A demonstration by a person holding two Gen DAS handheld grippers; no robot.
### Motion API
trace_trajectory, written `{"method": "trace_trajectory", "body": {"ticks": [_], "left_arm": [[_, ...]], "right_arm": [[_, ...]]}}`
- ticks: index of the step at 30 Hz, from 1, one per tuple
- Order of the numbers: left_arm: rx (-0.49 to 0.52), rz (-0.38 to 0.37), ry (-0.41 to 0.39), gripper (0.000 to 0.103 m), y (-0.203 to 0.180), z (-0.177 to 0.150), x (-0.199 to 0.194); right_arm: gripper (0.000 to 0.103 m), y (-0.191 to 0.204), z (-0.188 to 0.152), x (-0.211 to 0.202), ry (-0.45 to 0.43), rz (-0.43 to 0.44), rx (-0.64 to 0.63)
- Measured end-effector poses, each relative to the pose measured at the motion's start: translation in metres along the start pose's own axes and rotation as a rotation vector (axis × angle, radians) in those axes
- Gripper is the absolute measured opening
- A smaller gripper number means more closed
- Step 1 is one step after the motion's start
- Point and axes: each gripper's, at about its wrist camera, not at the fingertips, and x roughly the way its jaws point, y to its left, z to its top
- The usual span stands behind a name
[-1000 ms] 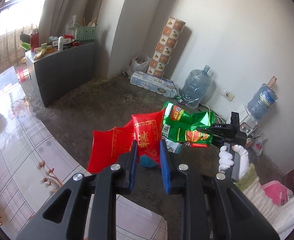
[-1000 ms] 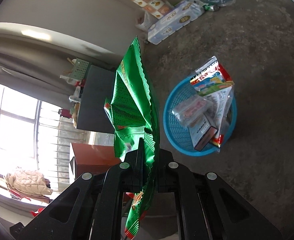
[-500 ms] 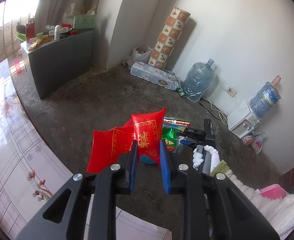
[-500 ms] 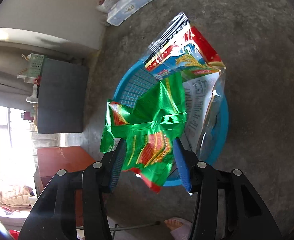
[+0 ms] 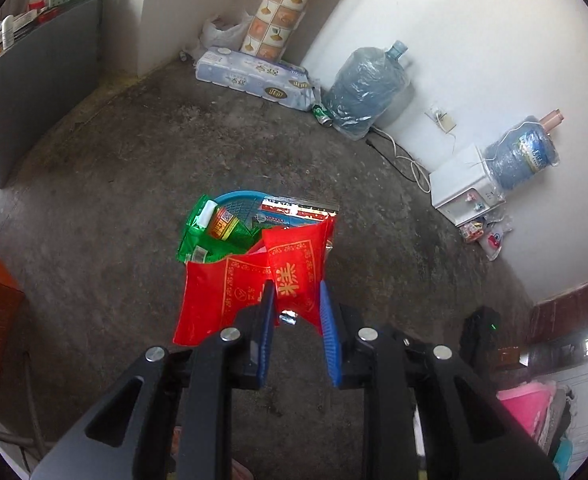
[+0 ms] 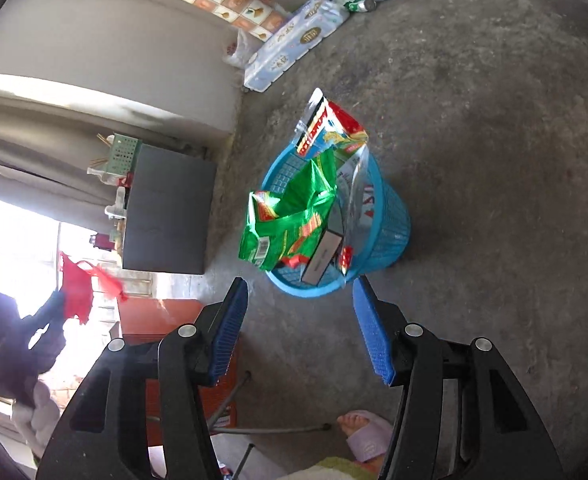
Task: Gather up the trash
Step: 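Open both grippers to drop the green bag and red packet in, then move both open grippers back to the table toward the pink sponge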
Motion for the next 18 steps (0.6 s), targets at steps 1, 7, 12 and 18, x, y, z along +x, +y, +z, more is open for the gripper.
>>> {"method": "trace_trajectory", "body": {"ticks": [1,7,12,18], "left_arm": [[-0.001,0.015,0.008,0.024,-0.003,0.009,0.018],[-0.153,0.055,0.048,0.065,0.012,0.025,0.096],[-0.219,0.029,0.005,0.065,0.026,0.016,0.072],[-0.214,-0.001,-0.108,0.065,0.032,0.005,-0.009]], "right_arm": [[0.054,-0.002,-0.005,-0.004,0.01,0.002,0.008],[0.054,-0.015,-0.032,-0.02,0.064,-0.023,0.018],[0.054,-0.017,-0.034,-0.021,0.057,-0.041,0.001],[0.054,-0.005,-0.033,-0.006,0.084,-0.016,-0.03]]}}
